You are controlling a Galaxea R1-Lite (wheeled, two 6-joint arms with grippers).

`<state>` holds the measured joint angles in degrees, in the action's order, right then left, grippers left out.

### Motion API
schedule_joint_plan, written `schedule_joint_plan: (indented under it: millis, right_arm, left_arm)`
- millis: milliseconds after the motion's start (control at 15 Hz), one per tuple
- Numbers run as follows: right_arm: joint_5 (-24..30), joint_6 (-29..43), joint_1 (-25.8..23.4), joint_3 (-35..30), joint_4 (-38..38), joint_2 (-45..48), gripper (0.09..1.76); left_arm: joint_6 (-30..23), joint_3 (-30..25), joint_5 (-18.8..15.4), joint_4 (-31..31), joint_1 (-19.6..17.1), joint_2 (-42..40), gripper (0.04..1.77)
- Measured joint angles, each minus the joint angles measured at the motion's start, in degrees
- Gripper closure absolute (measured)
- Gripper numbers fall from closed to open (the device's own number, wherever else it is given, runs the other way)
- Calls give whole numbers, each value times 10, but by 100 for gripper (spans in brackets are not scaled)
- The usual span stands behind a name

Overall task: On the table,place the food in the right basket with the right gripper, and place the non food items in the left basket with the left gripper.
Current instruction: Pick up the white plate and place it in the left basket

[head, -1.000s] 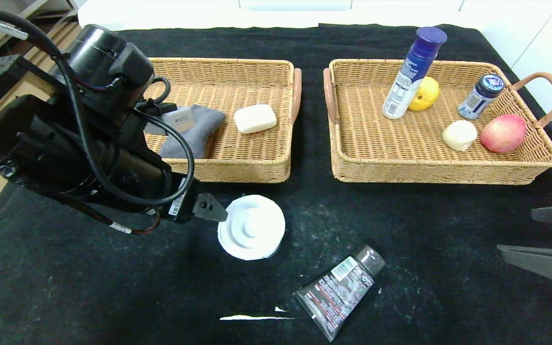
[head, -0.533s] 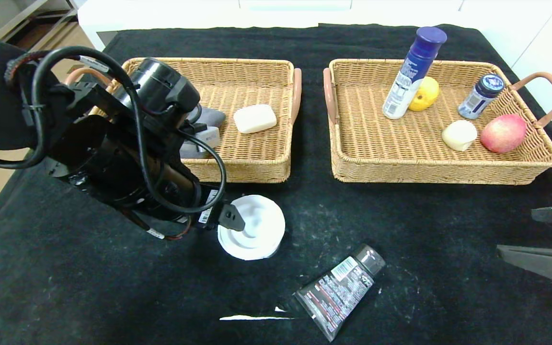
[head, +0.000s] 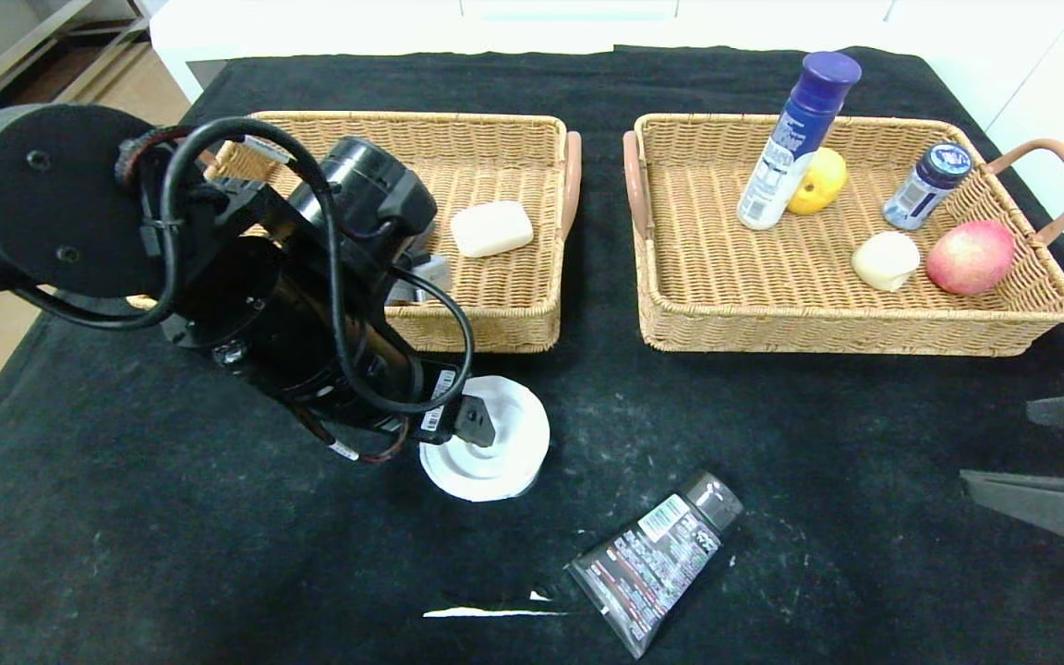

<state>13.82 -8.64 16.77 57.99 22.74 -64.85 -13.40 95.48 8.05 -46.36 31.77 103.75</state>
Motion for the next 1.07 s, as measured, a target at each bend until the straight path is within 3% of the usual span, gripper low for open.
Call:
schedule_joint_plan:
  millis: [267,733,1067]
  right_arm:
    - [0,0,0,0,0,1,14]
    - [1,0,0,0,0,2,14]
    - [0,0,0,0,0,2,14]
  left_arm:
    - [-18,11,39,0,12,17,9]
    - [-25,12,43,0,16,26,9]
    - [-25,7,43,0,16,26,84]
